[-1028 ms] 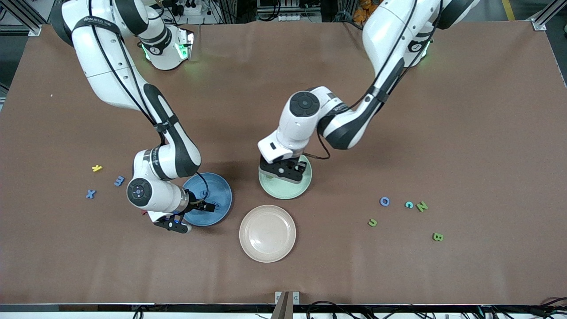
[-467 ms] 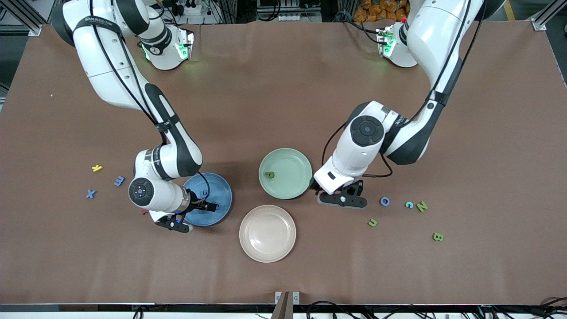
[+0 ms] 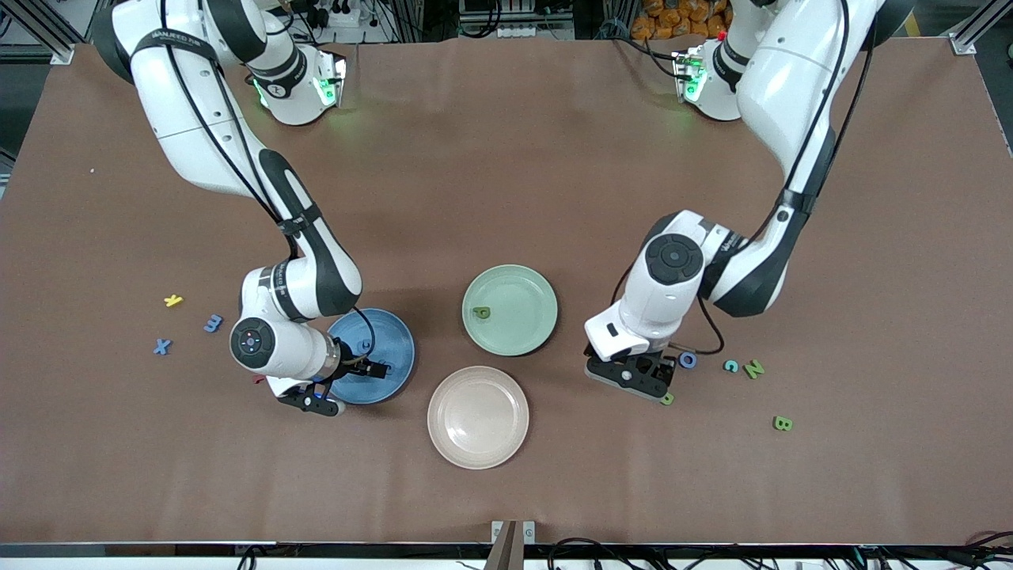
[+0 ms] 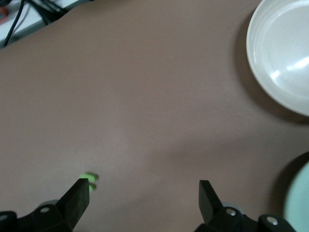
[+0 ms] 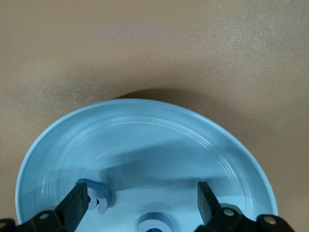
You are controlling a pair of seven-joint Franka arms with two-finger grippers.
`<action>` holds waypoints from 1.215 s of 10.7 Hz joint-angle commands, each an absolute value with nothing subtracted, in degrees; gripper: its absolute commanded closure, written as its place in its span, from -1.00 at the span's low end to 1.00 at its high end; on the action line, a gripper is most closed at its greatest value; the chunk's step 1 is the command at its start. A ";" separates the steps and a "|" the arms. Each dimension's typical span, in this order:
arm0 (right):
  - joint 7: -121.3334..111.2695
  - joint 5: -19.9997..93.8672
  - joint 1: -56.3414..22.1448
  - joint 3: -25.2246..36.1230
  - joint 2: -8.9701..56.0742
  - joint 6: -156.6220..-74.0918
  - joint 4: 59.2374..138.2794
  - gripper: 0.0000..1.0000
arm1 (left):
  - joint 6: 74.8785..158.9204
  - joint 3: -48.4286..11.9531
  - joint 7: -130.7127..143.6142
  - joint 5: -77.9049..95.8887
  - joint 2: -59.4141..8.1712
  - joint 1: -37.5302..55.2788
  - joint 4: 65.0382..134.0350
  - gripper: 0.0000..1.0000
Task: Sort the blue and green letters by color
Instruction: 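Move the left gripper back to green letters while the right gripper returns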
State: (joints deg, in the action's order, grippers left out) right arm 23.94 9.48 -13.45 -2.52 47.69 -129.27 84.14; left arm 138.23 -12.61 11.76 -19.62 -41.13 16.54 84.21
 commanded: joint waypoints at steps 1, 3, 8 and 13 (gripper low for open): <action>24.08 8.70 -13.36 -2.81 47.64 -128.76 82.97 -1.00 | 147.18 -11.95 -3.55 -21.36 -44.90 12.58 83.85 -1.00; 24.08 8.79 -12.84 -2.72 46.41 -128.06 82.88 -1.00 | 149.85 -11.95 -6.76 -21.36 -46.67 11.78 83.76 -1.00; 22.25 7.05 -12.39 3.58 44.03 -118.25 75.44 -1.00 | 156.53 -12.13 -7.91 -20.13 -51.06 8.97 84.02 -1.00; 10.38 3.87 -10.20 7.30 41.93 -112.25 74.79 -1.00 | 156.27 -12.74 -8.00 -19.86 -50.45 5.72 87.44 -1.00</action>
